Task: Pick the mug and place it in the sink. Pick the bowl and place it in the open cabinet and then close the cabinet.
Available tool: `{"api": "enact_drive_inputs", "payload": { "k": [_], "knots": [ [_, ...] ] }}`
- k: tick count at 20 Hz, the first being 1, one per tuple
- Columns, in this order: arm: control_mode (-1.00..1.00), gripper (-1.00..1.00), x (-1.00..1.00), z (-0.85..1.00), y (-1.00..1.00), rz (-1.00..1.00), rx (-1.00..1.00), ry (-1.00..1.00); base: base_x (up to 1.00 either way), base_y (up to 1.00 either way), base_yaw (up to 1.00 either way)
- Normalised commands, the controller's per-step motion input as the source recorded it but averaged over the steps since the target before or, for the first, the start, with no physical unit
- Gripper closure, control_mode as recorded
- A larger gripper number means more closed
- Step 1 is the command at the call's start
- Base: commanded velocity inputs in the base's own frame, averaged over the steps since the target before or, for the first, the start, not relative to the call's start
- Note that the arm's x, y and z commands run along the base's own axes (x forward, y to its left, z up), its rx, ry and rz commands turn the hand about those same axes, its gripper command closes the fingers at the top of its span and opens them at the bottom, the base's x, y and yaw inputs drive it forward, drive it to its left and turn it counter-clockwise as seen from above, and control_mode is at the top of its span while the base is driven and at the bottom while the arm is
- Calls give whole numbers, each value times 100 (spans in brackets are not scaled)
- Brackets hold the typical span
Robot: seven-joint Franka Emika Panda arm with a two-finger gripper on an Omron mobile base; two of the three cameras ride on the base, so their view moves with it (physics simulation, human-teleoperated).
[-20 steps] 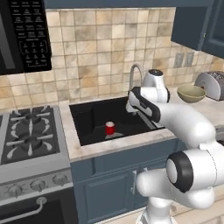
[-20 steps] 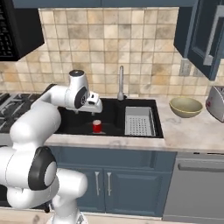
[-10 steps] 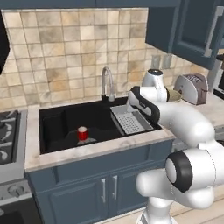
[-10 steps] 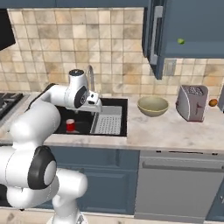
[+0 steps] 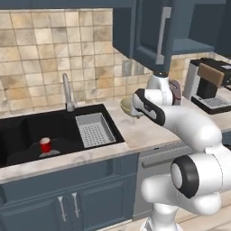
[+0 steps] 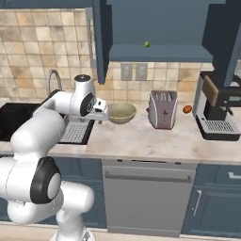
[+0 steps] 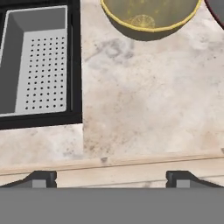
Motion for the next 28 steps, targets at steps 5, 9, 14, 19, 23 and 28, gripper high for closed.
{"api": "enact_drive_inputs", "payload": {
  "k": [5,9,14,19,23,28],
  "knots": [
    [100,-100,0,0,0,0,0,0,0,-75,0],
    [100,-100,0,0,0,0,0,0,0,-64,0],
    [100,-100,0,0,0,0,0,0,4,-44,0],
    [100,-100,0,0,0,0,0,0,28,-9,0],
    [100,-100,0,0,0,0,0,0,48,0,0],
    [100,-100,0,0,0,0,0,0,58,2,0]
  ]
}}
